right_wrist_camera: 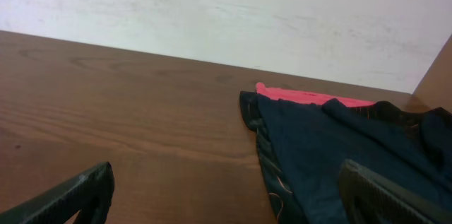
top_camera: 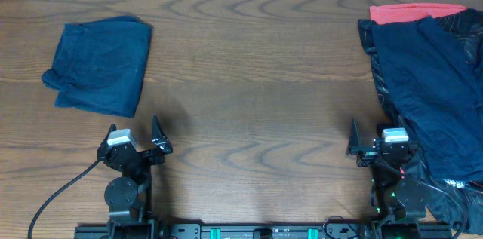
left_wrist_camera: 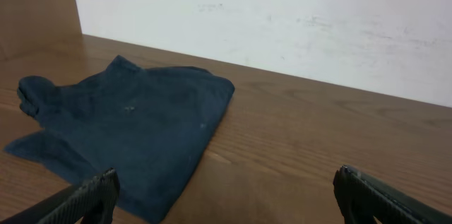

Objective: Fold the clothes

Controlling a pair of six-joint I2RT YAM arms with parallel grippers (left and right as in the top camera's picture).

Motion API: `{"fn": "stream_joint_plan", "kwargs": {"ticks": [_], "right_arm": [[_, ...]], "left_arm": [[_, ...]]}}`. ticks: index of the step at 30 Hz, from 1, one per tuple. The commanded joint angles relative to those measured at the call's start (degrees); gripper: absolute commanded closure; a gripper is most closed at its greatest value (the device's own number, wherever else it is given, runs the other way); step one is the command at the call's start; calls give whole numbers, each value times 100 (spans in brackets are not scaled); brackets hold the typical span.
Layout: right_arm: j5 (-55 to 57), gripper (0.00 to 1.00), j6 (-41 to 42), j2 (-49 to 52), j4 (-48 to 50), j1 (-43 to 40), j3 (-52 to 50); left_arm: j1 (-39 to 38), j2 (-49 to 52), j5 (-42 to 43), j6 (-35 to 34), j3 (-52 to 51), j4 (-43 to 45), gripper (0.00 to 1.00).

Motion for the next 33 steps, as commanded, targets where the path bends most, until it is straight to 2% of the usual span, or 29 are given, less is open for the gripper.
{"fn": "stream_joint_plan", "kwargs": {"ticks": [1, 30, 33], "right_arm": [[-37, 1, -59, -31, -22, -37, -7], [-22, 1, -59, -31, -24, -37, -7], [-20, 1, 210, -31, -24, -37, -7]], "left_arm": [[28, -50, -52, 76, -98, -243, 2], [31, -39, -52, 76, -98, -243, 2], [31, -39, 2, 72, -98, -240, 2]]}}
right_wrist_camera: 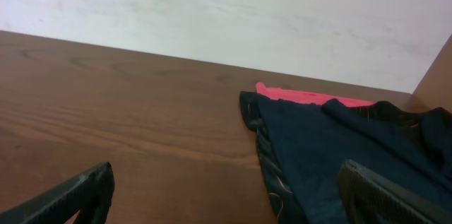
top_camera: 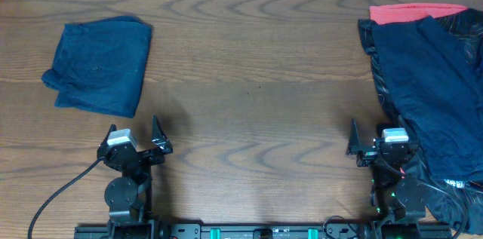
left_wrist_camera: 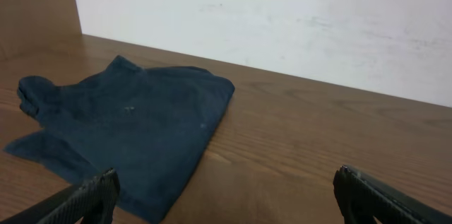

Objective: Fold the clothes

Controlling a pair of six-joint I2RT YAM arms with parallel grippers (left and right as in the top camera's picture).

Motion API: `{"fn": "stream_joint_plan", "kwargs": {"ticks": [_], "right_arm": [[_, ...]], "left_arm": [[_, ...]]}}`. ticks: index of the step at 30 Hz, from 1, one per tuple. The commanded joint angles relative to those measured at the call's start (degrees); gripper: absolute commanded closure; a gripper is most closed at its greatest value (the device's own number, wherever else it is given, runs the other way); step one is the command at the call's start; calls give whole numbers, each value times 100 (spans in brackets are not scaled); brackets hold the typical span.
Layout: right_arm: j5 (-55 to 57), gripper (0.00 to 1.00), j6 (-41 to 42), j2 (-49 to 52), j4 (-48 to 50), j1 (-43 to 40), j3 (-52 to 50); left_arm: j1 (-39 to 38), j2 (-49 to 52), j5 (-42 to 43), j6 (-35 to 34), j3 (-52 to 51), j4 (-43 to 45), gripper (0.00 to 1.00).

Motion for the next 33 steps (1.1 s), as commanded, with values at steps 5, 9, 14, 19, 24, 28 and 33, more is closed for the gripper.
{"fn": "stream_joint_plan", "kwargs": {"ticks": [5, 9, 14, 19, 24, 28, 33], "right_arm": [[-22, 1, 614, -28, -24, -37, -4], [-17, 1, 612, 39, -203, -37, 116], [343, 1, 616, 483, -743, -37, 636], [426, 1, 645, 1443, -1064, -39, 1436], [544, 1, 717, 2863, -1915, -44, 2546], [581, 1, 717, 4131, -2798, -70, 3569], [514, 1, 717, 5466, -3827, -90, 4754]], "left_arm": [[28, -39, 302, 68, -50, -310, 2], [28, 52, 382, 0, 234, -656, 2], [28, 599, 411, -367, 791, -1049, 2], [28, 1690, 428, -365, 1652, -1526, 2], [28, 3005, 573, -361, 2830, -2404, 2], [28, 3923, 688, -363, 3748, -3075, 2], [31, 4544, 750, -382, 4524, -3698, 2]]}}
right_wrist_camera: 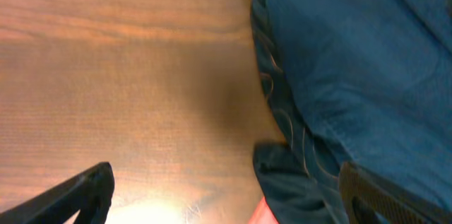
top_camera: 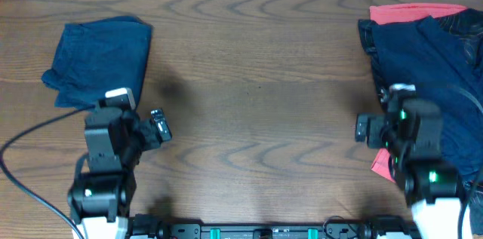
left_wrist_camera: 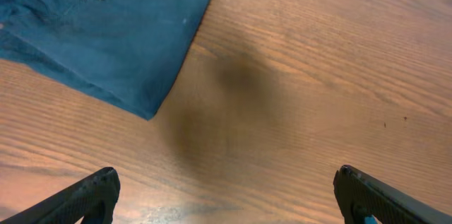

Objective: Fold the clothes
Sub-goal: 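Move the right gripper over the clothes pile toward the navy shorts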

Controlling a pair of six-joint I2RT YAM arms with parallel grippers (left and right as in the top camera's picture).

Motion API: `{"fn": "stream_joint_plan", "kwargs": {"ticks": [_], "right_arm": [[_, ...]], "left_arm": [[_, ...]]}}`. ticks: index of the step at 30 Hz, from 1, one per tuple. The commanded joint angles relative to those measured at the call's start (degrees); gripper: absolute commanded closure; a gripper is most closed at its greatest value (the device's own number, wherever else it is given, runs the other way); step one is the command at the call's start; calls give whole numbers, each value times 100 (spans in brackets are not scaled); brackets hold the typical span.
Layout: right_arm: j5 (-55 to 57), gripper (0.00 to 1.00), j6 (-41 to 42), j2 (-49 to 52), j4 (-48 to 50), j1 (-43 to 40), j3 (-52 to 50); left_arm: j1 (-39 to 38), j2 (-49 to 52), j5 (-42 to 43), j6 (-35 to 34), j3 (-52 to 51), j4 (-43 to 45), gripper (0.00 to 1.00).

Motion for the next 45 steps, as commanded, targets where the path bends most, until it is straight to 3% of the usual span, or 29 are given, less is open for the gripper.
{"fn": "stream_joint_plan", "kwargs": {"ticks": [1, 7, 10, 12, 22, 35, 40, 45], "right_arm": [[-15, 1, 81, 603, -271, -39, 605], [975, 2, 702, 1305, -52, -306, 640], [977, 27, 590, 1705, 428, -557, 640], [973, 33, 509, 2041, 774, -704, 640], [1276, 30, -46, 3698, 2039, -1093, 640], [1832, 31, -96, 4660, 2302, -1272, 640], [1832, 39, -94, 4671, 2402, -1368, 640], [1829, 53, -94, 4671, 2490, -1390, 640]], "left_arm": [[28, 210, 122, -111, 389, -162, 2], [28, 234, 122, -210, 389, -339, 2], [31, 234, 122, -210, 387, -334, 2], [28, 234, 122, -210, 387, -334, 2], [31, 234, 122, -210, 387, -337, 2], [28, 238, 122, -212, 387, -337, 2], [28, 238, 122, -212, 387, -337, 2], [28, 238, 181, -212, 387, -334, 2]]}}
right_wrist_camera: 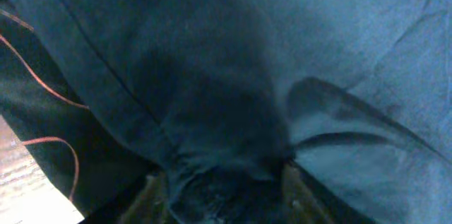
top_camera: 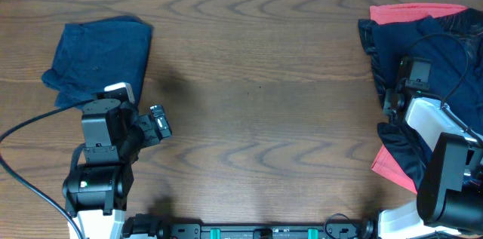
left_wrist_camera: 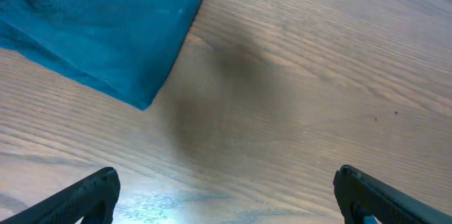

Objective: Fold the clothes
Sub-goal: 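Move the right gripper over the clothes pile toward the navy shorts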

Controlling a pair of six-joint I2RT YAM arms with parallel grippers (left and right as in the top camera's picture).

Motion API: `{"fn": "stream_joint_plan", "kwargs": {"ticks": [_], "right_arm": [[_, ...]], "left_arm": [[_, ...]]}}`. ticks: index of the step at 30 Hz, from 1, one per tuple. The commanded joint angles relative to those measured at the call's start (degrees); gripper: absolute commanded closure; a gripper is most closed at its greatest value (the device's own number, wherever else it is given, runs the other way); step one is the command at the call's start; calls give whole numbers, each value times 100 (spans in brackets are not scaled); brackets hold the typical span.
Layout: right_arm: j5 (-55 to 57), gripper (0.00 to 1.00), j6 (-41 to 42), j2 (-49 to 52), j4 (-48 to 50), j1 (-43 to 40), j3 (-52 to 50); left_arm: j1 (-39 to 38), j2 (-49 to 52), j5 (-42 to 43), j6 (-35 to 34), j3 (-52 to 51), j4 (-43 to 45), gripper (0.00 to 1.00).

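A folded blue garment (top_camera: 102,62) lies at the table's far left, and its corner (left_wrist_camera: 92,26) fills the upper left of the left wrist view. My left gripper (top_camera: 155,124) hovers open over bare wood (left_wrist_camera: 226,199) just right of it. A heap of clothes sits at the right: a dark blue garment (top_camera: 441,43) on top, a red one (top_camera: 411,13) at the far edge. My right gripper (top_camera: 408,73) is down in that heap, its fingers (right_wrist_camera: 152,190) pinching a bunch of dark blue cloth (right_wrist_camera: 226,111).
The wooden table (top_camera: 256,81) stretches bare between the two arms. A black patterned garment (top_camera: 375,50) edges the heap's left side, and a red corner (top_camera: 392,167) sticks out near the right arm's base. A cable (top_camera: 30,130) trails from the left arm.
My right gripper has moved from the heap's left edge, open over wood and cloth, onto the dark blue garment and shut on it. The left gripper has barely shifted.
Both arms rested low at the table's near edge, grippers open and looking across the table, at the first two moments. Then both were raised and pointing down, the left beside the folded garment, the right at the heap's edge. Now the right grips the heap's blue cloth.
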Motion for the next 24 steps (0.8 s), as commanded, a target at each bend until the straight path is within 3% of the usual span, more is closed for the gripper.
{"fn": "stream_joint_plan", "kwargs": {"ticks": [1, 3, 8, 15, 24], "right_arm": [[162, 53, -15, 42, 31, -87, 74], [160, 59, -15, 42, 31, -85, 74], [160, 99, -13, 39, 33, -85, 74], [-72, 99, -15, -155, -109, -63, 205], [-680, 99, -424, -1300, -1147, 87, 1198]], "left_arm": [[28, 15, 85, -61, 90, -13, 2], [28, 15, 85, -61, 90, -15, 2], [28, 15, 85, -61, 90, -15, 2], [28, 15, 85, -59, 90, -13, 2], [31, 15, 83, -59, 90, -11, 2]]}}
